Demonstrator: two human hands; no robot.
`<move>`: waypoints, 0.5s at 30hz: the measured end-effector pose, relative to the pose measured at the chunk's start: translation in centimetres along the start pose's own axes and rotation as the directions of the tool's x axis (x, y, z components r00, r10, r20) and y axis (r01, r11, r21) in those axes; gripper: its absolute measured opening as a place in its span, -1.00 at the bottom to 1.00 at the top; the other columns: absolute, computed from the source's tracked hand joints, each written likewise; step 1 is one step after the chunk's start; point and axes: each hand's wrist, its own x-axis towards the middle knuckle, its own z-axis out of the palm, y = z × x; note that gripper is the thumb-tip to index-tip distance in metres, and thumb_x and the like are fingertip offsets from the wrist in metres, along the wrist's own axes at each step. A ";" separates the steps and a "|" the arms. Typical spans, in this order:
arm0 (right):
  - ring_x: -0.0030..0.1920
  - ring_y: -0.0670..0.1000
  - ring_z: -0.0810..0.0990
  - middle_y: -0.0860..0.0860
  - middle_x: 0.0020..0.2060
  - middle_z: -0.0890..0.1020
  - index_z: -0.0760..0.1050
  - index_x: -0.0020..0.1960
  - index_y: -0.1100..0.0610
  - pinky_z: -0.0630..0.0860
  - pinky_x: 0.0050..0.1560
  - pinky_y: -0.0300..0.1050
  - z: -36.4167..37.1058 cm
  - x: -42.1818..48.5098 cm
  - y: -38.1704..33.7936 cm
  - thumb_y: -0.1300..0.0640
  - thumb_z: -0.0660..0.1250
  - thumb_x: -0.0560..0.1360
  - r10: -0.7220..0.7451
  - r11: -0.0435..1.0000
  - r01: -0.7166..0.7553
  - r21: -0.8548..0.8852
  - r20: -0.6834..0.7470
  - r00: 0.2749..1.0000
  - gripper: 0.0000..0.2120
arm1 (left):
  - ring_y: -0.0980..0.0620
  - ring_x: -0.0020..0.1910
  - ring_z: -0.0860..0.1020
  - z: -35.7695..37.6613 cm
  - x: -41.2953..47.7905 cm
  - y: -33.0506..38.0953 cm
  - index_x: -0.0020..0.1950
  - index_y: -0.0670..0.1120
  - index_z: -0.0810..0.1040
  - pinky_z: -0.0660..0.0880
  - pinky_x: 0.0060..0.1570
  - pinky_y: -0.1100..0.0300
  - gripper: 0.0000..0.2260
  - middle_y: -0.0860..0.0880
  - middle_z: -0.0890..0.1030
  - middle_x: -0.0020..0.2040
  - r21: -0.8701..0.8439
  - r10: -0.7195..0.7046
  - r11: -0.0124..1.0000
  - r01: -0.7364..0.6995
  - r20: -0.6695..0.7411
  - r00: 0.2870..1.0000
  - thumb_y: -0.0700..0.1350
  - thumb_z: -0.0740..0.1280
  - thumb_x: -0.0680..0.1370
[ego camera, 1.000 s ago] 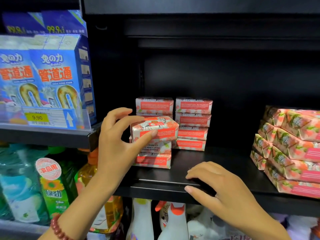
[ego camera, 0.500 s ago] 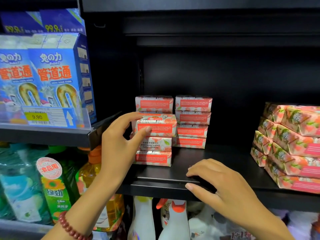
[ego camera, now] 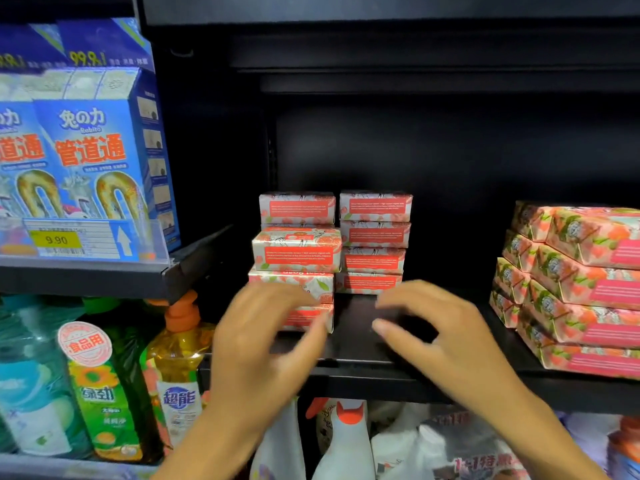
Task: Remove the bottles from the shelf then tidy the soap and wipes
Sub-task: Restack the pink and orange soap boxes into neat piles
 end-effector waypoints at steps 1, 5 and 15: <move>0.06 -0.21 0.53 -0.22 -0.01 0.58 0.58 0.04 -0.03 0.43 0.09 -0.36 -0.4 1.0 0.0 -0.11 0.33 0.41 -0.013 1.000 0.012 -0.022 -0.081 0.997 -0.74 | 0.15 -0.13 0.56 0.4 -0.6 0.3 -0.15 -0.08 0.63 0.49 -0.11 0.23 -0.88 0.08 0.61 -0.17 -0.035 -0.009 0.999 0.012 0.075 0.997 -0.05 0.36 0.47; 0.17 -0.07 0.46 -0.02 0.13 0.54 0.48 0.22 0.10 0.33 0.13 -0.29 -1.5 6.0 0.7 0.04 0.41 0.44 0.003 0.972 -0.053 -0.227 -0.216 0.976 -0.62 | 0.24 -0.24 0.54 1.8 -1.9 0.2 -0.22 0.09 0.61 0.53 -0.34 0.22 -0.80 0.21 0.58 -0.27 0.123 -0.102 0.990 0.064 0.329 0.939 0.12 0.25 0.47; 0.04 0.05 0.53 0.09 0.13 0.54 0.41 0.23 0.20 0.47 0.00 -0.12 -0.3 10.2 2.3 0.16 0.32 0.51 0.269 0.871 -0.257 -0.419 -0.031 0.963 -0.68 | 0.31 -0.26 0.51 1.5 -1.5 0.4 -0.24 0.17 0.59 0.29 -0.33 0.55 -0.76 0.27 0.57 -0.29 0.207 -0.213 0.968 0.141 0.385 0.898 0.23 0.19 0.42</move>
